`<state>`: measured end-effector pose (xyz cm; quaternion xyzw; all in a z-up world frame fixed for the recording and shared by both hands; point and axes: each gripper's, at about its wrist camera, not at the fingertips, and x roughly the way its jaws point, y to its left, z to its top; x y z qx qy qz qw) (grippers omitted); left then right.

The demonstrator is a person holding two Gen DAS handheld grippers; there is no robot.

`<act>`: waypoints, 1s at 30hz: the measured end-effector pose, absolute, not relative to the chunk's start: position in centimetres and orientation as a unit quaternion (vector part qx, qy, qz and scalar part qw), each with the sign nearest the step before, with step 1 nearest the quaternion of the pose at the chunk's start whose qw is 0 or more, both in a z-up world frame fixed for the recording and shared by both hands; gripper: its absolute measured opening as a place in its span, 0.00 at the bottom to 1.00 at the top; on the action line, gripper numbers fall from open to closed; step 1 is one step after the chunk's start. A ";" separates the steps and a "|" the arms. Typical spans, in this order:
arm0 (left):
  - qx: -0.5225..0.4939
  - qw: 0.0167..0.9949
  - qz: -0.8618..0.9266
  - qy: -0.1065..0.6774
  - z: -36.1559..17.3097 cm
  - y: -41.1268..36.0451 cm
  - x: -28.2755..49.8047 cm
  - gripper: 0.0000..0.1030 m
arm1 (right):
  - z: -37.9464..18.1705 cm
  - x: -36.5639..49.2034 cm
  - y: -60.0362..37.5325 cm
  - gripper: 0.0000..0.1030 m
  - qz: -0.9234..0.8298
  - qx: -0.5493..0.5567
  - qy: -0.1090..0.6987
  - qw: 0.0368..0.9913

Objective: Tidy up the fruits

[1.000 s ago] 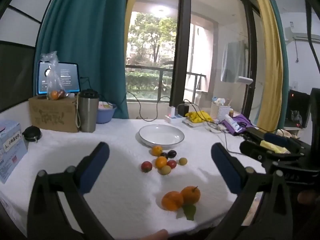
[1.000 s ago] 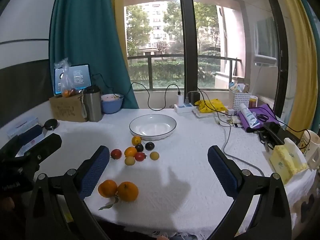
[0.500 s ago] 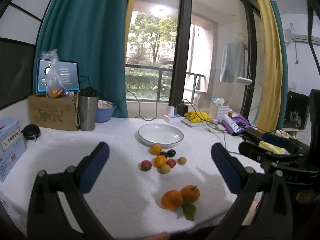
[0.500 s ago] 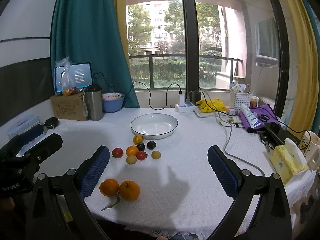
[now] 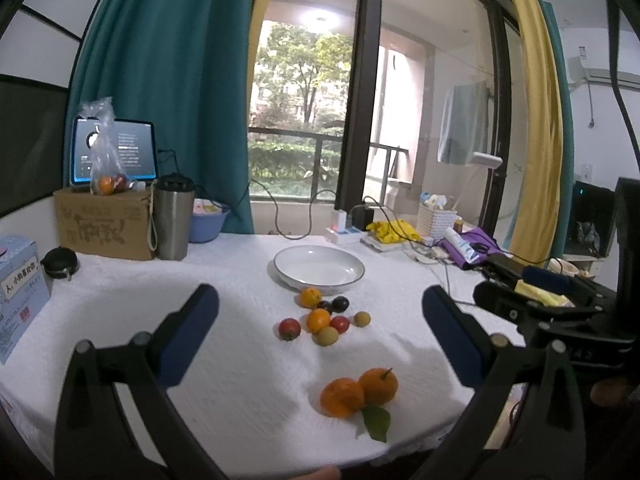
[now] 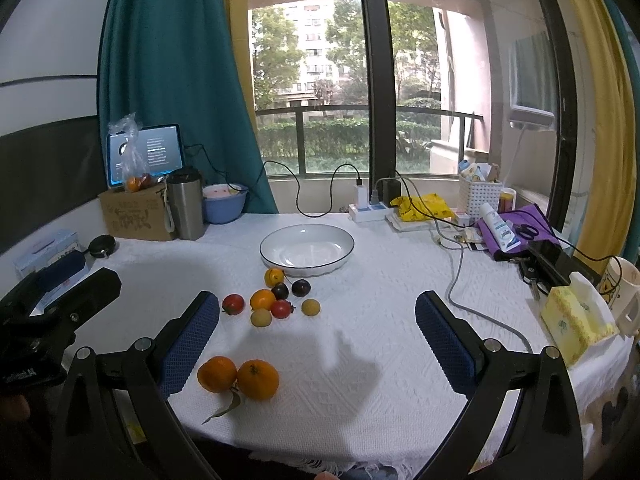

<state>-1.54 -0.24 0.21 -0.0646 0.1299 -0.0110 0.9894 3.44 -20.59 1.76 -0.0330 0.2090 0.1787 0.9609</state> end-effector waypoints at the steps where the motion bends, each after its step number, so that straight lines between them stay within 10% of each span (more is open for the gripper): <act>1: -0.065 0.989 -0.011 0.130 0.2 -0.2 -1.5 0.99 | 1.7 3.4 -20.5 0.98 0.179 -0.033 0.209 0.961; 30: -0.064 0.990 -0.013 0.127 0.0 0.3 -1.5 0.99 | 1.7 3.5 -20.4 0.98 0.179 -0.035 0.211 0.960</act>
